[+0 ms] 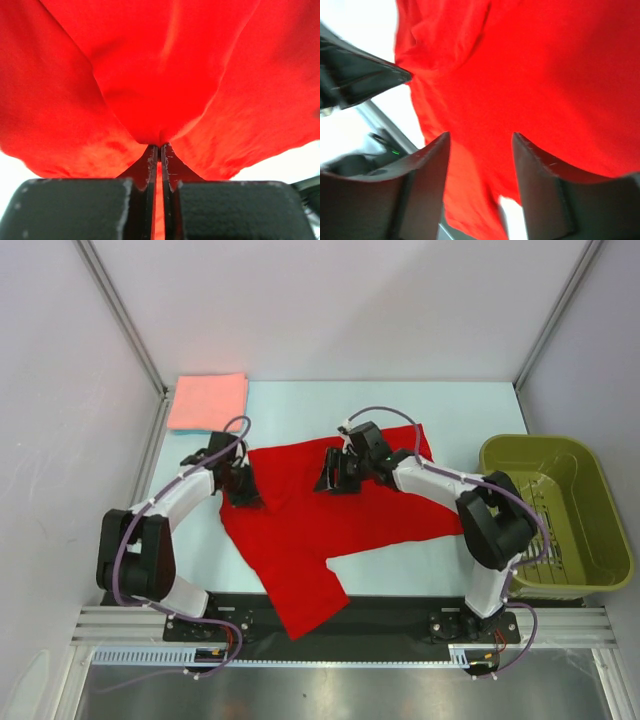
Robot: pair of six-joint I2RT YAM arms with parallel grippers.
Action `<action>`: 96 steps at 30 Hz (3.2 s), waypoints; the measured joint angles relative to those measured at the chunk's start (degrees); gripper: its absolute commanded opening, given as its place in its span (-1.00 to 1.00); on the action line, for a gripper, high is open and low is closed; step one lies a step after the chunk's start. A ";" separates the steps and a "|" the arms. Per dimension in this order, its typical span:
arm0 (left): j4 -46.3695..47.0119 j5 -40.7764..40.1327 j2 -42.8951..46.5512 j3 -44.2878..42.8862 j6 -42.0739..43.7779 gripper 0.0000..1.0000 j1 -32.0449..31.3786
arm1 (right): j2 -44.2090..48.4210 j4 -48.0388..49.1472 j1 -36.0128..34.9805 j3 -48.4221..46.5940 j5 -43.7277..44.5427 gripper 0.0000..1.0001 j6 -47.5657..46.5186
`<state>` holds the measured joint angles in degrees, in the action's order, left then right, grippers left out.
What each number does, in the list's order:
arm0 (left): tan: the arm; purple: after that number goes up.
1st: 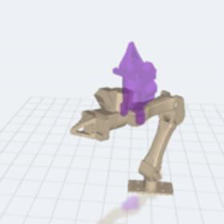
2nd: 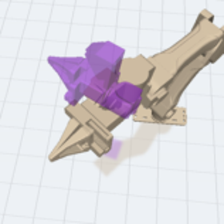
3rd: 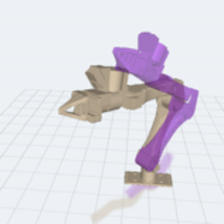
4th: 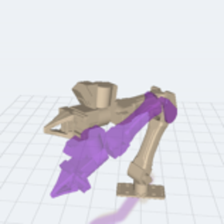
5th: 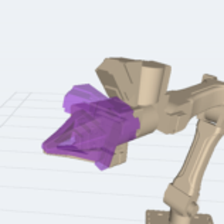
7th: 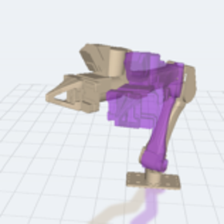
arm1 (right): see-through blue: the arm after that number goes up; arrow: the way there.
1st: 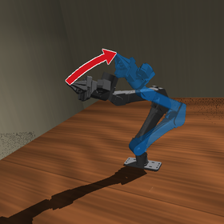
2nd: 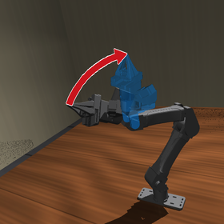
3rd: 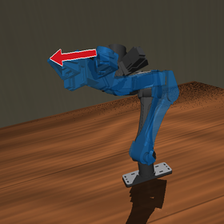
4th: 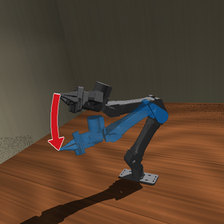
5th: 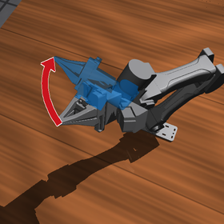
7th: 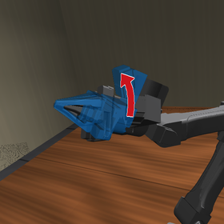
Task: Fold and stack the t-shirts
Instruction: Fold the tshirt
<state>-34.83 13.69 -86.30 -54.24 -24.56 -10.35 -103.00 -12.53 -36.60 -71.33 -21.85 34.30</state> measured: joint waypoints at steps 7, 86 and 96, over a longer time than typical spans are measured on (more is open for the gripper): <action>1.49 1.38 -0.15 -6.43 0.13 -0.99 6.91 | -11.50 18.23 -0.11 0.96 -7.02 -0.67 15.91; 3.50 5.90 -7.48 -6.38 2.69 -0.99 12.57 | -27.36 2.80 -3.21 -19.37 -10.27 -1.00 20.92; 0.96 7.41 -0.57 2.58 1.86 -0.91 11.47 | -23.85 -3.76 -2.21 -17.35 -17.16 -1.00 10.93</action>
<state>-33.87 21.10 -86.87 -51.66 -22.70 1.13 -126.85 -16.29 -38.81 -88.68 -39.00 45.23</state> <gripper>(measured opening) 0.030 0.012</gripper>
